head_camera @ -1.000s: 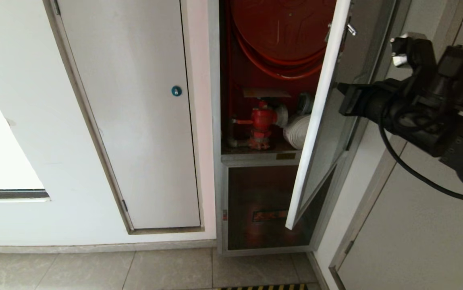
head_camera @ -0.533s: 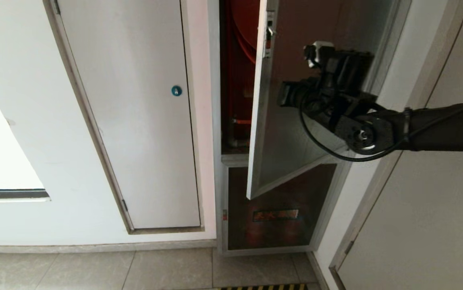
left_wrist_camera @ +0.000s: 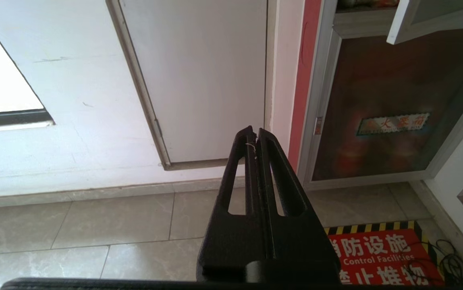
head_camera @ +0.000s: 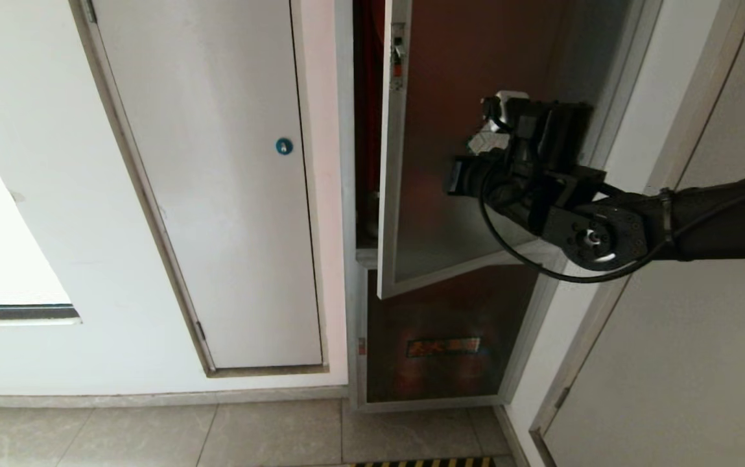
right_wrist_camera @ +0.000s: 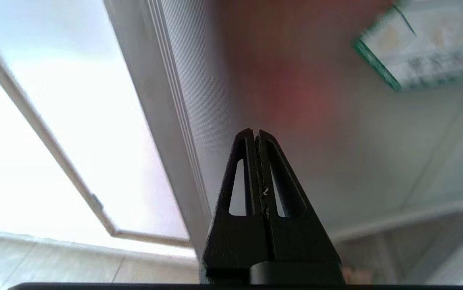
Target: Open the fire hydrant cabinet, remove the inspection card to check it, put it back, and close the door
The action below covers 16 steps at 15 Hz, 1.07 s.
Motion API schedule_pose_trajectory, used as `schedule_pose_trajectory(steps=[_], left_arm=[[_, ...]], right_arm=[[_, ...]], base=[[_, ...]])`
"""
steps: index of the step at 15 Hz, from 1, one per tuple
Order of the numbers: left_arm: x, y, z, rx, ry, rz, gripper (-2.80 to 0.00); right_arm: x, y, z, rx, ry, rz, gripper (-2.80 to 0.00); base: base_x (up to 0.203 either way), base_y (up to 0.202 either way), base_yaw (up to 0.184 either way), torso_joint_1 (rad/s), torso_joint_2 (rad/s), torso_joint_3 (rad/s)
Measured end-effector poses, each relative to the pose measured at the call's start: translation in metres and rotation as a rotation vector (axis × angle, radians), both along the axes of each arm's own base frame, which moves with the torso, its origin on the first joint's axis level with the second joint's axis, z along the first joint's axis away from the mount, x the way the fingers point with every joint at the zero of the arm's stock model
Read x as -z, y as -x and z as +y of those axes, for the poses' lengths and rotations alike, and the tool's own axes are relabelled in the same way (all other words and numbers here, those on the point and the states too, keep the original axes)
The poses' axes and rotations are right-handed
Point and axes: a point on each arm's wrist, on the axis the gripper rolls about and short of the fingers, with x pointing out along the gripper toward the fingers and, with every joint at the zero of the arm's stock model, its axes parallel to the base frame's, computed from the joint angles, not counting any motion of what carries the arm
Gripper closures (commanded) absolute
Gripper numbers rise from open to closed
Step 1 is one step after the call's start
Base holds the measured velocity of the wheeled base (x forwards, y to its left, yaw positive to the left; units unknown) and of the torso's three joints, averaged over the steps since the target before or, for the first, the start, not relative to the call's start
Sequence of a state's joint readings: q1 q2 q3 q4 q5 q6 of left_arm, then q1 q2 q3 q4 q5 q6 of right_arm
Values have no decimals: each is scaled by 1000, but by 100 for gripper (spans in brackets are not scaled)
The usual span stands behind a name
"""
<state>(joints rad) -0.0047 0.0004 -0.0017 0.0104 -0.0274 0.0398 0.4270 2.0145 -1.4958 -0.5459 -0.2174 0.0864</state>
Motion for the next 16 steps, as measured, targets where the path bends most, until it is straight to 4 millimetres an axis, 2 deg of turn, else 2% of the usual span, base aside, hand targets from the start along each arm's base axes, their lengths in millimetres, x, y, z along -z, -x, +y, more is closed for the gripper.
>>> schedule_pose_trajectory(steps=[5,7,12,16], left_arm=[[0,0,0,1,1,0,0],[0,0,0,0,1,0,0],[0,0,0,1,0,0,0],[0,0,0,0,0,0,0]], right_arm=[[4,68,-19,-28,-4,3,0],[0,85,-25,-27,-12,-10,0],[-7,86,-24,-29,-21,-30,0],[-6,82,-21,-31,-22,-28,0]], base=[[0,0,0,0,0,0],[0,0,0,0,0,0],[0,0,0,0,0,0],[178,0,-1,11,-2,4]])
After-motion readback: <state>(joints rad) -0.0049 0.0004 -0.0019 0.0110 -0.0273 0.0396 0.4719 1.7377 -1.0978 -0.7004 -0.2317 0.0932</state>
